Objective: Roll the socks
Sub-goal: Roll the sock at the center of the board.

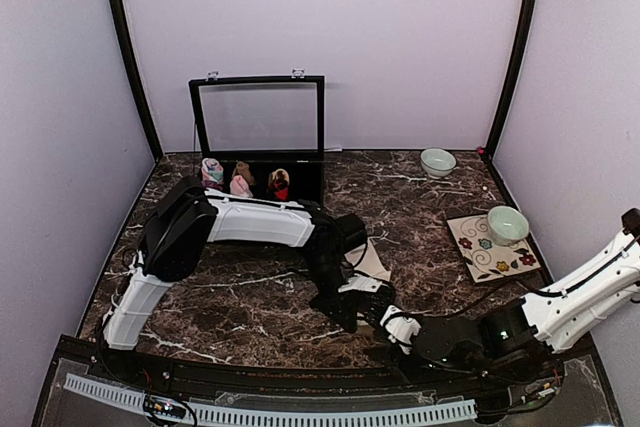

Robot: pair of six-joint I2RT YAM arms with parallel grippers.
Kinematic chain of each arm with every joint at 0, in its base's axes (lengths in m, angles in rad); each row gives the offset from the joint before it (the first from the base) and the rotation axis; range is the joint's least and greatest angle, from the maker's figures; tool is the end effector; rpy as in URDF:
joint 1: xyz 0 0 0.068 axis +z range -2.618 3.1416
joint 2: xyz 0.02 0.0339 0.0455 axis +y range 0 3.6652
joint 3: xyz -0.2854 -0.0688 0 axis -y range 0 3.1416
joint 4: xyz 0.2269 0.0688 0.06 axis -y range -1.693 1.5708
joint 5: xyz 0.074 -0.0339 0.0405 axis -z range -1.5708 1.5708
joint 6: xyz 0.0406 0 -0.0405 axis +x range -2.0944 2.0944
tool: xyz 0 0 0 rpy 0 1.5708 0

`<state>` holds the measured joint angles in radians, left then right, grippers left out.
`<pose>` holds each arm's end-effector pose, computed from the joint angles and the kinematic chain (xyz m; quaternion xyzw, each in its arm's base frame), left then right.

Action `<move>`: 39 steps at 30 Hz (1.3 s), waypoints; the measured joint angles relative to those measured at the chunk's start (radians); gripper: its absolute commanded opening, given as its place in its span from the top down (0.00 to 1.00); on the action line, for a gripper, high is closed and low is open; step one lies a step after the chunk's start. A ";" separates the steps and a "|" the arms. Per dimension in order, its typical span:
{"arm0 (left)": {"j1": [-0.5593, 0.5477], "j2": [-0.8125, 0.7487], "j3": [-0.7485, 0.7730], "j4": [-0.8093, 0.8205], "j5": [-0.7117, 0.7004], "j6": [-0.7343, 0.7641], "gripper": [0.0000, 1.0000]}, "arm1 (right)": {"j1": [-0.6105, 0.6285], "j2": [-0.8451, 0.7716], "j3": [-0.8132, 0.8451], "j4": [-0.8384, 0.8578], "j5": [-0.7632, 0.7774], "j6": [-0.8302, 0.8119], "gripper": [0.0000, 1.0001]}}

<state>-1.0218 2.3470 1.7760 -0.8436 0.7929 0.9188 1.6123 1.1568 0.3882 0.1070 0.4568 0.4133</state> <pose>0.2150 -0.4068 0.1438 0.7758 0.4948 -0.3882 0.0521 0.0097 0.1977 0.1923 -0.4117 0.7786 0.2551 0.3990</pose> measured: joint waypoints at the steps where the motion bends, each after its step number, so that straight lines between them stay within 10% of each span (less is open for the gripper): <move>1: 0.000 0.009 0.012 -0.016 0.008 0.000 1.00 | 0.010 0.044 0.029 -0.002 0.025 -0.036 0.62; 18: 0.012 0.135 0.181 -0.246 0.116 0.021 1.00 | 0.006 0.339 0.109 0.095 0.167 -0.422 0.69; 39: 0.025 0.148 0.201 -0.327 0.113 0.062 1.00 | -0.053 0.480 0.071 0.324 0.115 -0.320 0.81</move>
<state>-0.9966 2.4950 1.9766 -1.1706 0.9058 0.9810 1.5589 1.6371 0.4591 0.4313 0.5716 0.0937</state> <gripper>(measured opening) 0.003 0.259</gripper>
